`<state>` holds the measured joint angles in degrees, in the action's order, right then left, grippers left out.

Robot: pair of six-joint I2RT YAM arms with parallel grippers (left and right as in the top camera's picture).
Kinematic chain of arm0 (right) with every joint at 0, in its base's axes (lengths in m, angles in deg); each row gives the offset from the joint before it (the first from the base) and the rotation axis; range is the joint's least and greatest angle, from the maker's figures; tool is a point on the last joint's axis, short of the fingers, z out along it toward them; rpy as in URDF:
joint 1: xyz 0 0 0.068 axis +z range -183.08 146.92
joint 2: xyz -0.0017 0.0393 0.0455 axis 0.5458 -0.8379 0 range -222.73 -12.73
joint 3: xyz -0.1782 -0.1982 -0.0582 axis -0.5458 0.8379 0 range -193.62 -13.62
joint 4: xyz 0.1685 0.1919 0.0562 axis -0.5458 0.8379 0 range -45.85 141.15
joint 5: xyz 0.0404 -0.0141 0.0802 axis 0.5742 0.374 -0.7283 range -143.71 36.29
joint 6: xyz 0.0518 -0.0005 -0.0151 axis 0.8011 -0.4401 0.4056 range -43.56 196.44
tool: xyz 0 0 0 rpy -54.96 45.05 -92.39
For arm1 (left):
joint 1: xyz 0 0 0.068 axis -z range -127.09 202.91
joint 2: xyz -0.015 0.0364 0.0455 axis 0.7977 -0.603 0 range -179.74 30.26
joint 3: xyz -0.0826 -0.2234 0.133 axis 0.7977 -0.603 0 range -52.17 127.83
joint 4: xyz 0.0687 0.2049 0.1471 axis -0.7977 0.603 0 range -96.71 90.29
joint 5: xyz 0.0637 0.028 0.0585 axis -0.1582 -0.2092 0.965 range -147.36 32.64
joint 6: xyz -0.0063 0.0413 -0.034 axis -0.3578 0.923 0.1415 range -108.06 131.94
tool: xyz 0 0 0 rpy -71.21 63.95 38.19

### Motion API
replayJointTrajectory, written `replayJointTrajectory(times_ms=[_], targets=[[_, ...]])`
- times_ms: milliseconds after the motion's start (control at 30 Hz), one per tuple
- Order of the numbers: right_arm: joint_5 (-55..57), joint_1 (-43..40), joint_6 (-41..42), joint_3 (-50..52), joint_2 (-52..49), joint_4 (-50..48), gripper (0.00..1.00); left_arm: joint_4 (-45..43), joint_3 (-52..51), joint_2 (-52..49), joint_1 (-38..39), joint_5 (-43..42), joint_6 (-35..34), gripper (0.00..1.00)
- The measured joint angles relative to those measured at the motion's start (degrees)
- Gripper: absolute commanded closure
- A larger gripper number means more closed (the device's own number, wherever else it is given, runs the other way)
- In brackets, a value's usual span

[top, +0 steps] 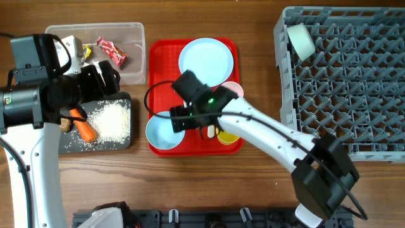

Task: Sort waste into correct bins and load items into the dishwasher rack
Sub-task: 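Reach the right gripper back and grasp the light-blue bowl rim, then carry the light-blue bowl into the dish rack and release it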

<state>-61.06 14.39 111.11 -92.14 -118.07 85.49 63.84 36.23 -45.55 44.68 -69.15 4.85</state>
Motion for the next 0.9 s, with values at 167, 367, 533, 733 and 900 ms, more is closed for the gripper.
replayJointTrajectory(times_ms=[167, 367, 533, 733, 900], targets=[[4.0, 1.0, 7.0, 2.0, -0.3, -2.2, 0.42, 0.0, 0.0, 0.0, 0.0, 0.0, 0.0, 0.00], [0.7, -0.9, 9.6, 2.1, -6.7, -4.8, 0.60, 0.0, 0.0, 0.0, 0.0, 0.0, 0.0, 0.00], [-0.8, -1.8, 10.4, 2.1, -7.0, -5.0, 0.96, 0.0, 0.0, 0.0, 0.0, 0.0, 0.0, 0.00], [-2.1, -1.8, 9.5, 2.1, -7.0, -6.4, 0.96, 0.0, 0.0, 0.0, 0.0, 0.0, 0.0, 0.00], [-2.9, -1.8, 4.0, 1.7, -6.8, -6.7, 0.96, 0.0, 0.0, 0.0, 0.0, 0.0, 0.0, 0.00]])
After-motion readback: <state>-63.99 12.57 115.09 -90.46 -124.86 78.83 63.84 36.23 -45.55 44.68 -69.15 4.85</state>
